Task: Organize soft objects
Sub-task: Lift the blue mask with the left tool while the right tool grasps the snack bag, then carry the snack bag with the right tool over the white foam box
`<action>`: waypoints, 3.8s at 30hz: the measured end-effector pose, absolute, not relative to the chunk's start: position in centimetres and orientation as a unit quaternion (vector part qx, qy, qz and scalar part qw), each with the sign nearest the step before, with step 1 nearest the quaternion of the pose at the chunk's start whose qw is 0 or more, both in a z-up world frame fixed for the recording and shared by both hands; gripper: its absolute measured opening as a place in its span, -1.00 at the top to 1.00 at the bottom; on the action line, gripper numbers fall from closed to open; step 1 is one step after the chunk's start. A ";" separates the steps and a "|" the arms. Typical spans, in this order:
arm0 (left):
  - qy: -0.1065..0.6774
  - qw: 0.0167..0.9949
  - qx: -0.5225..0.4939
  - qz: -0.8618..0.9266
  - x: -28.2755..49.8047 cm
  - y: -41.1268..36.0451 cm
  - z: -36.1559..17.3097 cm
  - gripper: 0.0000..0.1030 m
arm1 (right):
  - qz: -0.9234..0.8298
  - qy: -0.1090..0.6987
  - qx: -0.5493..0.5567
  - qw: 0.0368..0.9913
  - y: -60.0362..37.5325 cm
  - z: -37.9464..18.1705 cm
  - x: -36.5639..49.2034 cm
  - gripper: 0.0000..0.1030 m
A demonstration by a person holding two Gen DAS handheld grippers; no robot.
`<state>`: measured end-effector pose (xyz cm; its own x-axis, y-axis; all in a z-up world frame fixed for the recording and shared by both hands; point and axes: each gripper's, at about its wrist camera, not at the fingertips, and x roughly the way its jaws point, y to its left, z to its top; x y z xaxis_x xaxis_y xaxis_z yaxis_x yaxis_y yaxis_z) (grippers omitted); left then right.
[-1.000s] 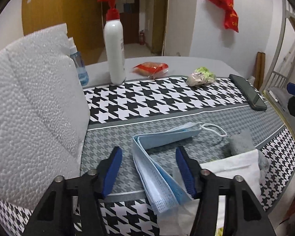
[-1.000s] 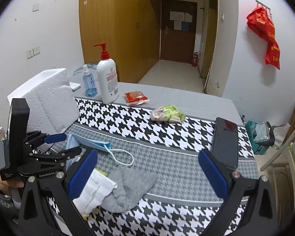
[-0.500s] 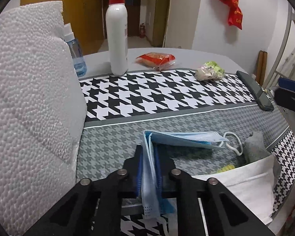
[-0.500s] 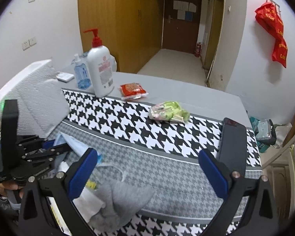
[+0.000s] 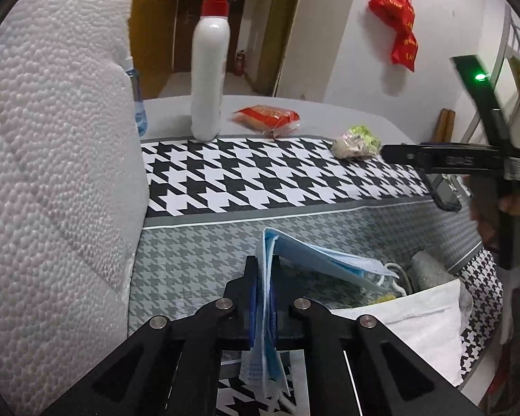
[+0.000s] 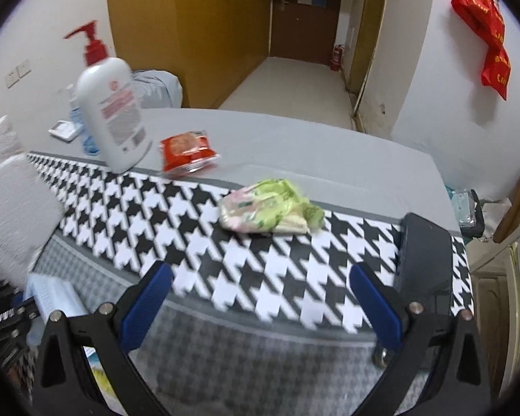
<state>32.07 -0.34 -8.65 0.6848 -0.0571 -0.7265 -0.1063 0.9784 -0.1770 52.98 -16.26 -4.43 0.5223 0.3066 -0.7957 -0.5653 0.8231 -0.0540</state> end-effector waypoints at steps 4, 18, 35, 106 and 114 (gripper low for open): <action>0.390 0.915 -0.106 0.003 31.9 -0.6 -8.5 0.89 | 0.238 0.427 -0.160 0.857 -15.4 -5.4 55.1 -1.00; 0.357 0.926 -0.119 -0.032 30.6 -1.2 -7.5 0.89 | 0.200 0.450 -0.165 0.854 -13.2 -7.8 60.4 -1.00; 0.344 0.930 -0.120 -0.043 30.3 -1.2 -6.9 0.89 | 0.206 0.464 -0.133 0.851 -13.3 -8.6 62.8 -0.62; 0.123 0.992 0.000 -0.011 14.8 -2.3 7.2 0.89 | 0.309 0.141 -0.002 0.940 -22.7 7.6 27.2 -0.34; 0.113 0.994 -0.002 -0.002 13.4 -0.8 7.1 0.89 | 0.292 0.113 0.006 0.950 -22.0 6.5 23.8 -0.34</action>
<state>13.35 -0.81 7.10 0.9742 -0.0047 -0.2255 0.0037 1.0000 -0.0049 23.85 -22.00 6.46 0.8040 0.5561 -0.2107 -0.5534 0.8293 0.0774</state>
